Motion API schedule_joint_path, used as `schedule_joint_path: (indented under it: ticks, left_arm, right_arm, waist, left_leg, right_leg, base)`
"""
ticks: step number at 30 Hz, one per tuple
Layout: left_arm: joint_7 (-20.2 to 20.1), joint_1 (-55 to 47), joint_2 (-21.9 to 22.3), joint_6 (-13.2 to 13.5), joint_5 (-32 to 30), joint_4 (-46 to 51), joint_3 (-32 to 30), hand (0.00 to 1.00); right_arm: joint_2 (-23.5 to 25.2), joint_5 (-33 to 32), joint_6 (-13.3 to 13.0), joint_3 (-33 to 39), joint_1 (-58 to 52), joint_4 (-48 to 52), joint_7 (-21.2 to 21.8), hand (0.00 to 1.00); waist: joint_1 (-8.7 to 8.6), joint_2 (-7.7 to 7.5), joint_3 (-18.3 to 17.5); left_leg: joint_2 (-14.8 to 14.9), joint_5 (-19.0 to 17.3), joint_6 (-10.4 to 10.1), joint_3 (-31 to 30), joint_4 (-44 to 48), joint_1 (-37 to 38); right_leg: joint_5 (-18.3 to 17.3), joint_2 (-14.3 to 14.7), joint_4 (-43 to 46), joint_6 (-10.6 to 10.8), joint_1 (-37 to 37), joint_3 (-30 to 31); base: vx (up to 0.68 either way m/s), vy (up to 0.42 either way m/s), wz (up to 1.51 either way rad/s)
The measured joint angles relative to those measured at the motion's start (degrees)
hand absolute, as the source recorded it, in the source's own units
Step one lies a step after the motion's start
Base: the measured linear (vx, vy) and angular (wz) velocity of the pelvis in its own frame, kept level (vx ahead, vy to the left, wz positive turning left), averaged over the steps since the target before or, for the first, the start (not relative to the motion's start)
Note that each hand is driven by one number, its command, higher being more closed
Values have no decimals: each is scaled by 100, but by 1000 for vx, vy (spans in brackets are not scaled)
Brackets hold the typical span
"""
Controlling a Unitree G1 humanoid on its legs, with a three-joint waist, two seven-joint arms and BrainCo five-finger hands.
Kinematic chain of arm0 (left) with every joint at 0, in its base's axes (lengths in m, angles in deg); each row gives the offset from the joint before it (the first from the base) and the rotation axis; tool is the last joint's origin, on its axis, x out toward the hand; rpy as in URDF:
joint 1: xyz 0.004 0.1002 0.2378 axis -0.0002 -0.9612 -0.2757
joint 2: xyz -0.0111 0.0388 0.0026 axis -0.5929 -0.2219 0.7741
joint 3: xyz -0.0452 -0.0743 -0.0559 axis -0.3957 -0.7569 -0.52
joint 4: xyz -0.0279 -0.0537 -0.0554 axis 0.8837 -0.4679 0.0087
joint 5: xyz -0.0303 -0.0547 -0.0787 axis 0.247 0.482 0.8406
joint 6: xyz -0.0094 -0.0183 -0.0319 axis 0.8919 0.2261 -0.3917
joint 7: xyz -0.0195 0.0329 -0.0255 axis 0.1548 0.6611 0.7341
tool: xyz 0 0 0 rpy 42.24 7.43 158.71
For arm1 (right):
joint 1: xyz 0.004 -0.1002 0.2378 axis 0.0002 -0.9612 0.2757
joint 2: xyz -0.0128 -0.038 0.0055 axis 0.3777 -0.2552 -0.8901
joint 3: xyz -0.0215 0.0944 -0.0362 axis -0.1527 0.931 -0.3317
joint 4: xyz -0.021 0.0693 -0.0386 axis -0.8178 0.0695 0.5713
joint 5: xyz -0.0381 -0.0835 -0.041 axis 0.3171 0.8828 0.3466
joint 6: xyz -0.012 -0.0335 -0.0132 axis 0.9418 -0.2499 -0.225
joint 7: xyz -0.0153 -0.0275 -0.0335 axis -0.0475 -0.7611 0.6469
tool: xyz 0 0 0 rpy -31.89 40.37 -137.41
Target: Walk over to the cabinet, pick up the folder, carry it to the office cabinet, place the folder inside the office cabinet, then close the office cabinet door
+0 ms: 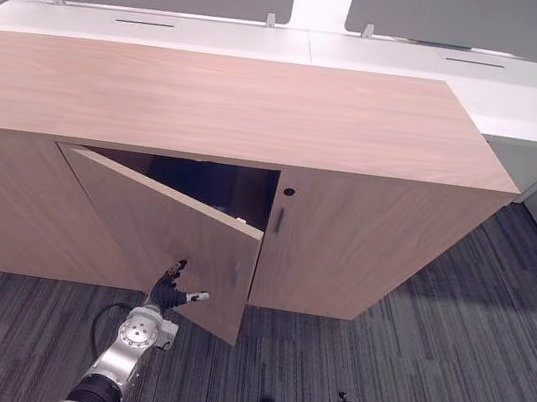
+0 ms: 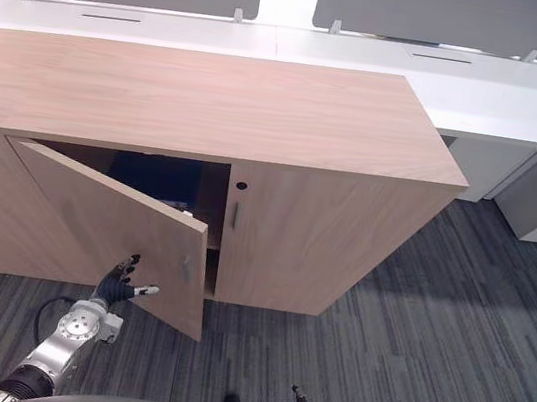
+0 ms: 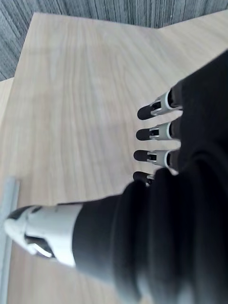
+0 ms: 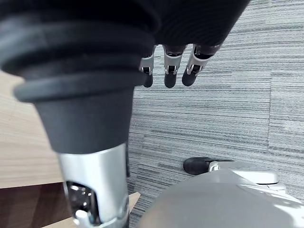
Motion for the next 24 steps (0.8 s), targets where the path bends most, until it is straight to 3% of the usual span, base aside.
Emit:
schedule_joint_path:
  ticks: [7,16,24]
  left_arm:
    - [-92,-394,1,-61,-6,-668,-99,0]
    - [-68,-686,-55,-204,-542,-2257,-1307,0]
    - [-67,-899,87,-366,-680,-2568,-1824,0]
  right_arm:
    - [34,-186,-1,154,10,-114,-1,0]
    - [116,-379,10,429,314,-643,2,0]
    - [91,-381,58,622,344,-674,11,0]
  waist:
    - [53,-34,-34]
    - [240,-276,136]
    - [329,-147,152]
  left_leg:
    - [17,55,5,-105,0,4]
    - [10,-12,-57,-458,437,-344]
    - [-31,-97,-136,-423,259,-197]
  right_leg:
    - [-35,-3,25,-33,42,-108]
    - [46,-57,-27,-15,28,-235]
    - [11,-56,-47,-19,14,-81]
  base:
    - [-71,-35,8]
    - [-51,-40,14]
    - [-59,-14,-13]
